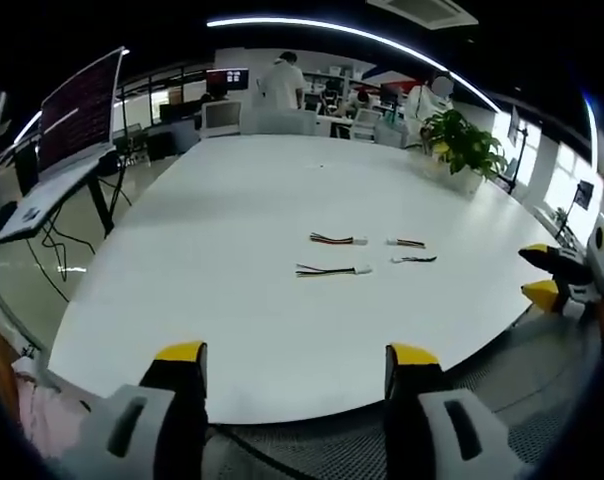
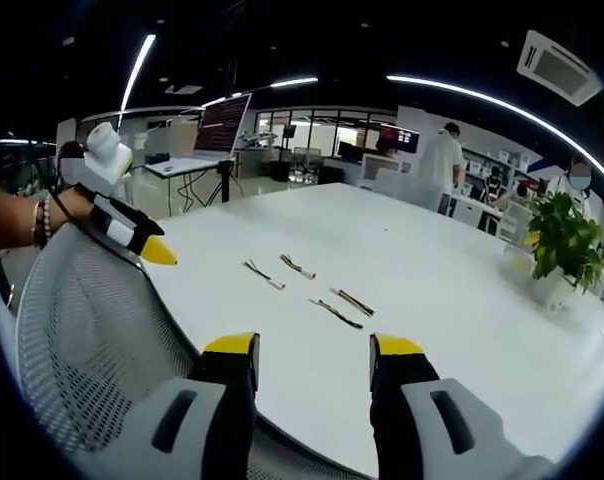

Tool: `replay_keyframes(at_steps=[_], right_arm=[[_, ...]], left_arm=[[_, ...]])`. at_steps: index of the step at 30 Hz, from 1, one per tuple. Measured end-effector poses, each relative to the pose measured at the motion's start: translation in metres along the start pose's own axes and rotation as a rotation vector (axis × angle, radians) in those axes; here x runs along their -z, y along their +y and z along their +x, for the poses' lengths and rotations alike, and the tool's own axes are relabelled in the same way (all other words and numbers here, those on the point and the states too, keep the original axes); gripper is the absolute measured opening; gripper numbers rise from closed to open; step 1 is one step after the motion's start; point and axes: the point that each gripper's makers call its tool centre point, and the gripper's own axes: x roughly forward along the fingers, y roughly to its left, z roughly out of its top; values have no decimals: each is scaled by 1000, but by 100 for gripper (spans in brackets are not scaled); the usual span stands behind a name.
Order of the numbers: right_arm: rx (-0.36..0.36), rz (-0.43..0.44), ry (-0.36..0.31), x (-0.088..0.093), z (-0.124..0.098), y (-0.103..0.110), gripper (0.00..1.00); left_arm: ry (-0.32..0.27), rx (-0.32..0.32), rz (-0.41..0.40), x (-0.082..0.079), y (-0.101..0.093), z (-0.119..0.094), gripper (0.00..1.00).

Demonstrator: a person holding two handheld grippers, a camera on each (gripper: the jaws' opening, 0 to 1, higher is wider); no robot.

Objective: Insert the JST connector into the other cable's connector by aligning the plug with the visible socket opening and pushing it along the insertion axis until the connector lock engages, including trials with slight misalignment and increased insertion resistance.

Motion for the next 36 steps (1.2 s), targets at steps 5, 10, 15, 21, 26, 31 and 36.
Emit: replay_keyframes(at_steps=[5, 10, 15, 21, 26, 31, 36], right_arm=[[0, 0, 8, 1, 0, 0, 42], [-4, 2, 20, 3, 1, 0, 42], [-4, 4, 33, 5, 2, 0, 42], [-6, 6, 40, 6, 2, 1, 41], [-6, 9, 51, 8, 2, 1, 42], [1, 10, 40, 7, 2, 0, 40], [18, -2, 4, 0, 1, -1, 41]], left_arm=[[11, -3, 6, 2, 0, 0, 69], [17, -8, 13, 3, 1, 1, 69], [7, -3, 13, 1, 1, 1, 71], [19, 17, 26, 3, -1, 1, 69], [31, 36, 41, 5, -4, 1, 64], [6, 86, 56, 2, -11, 1, 65], [15, 77, 59, 4, -7, 3, 70]])
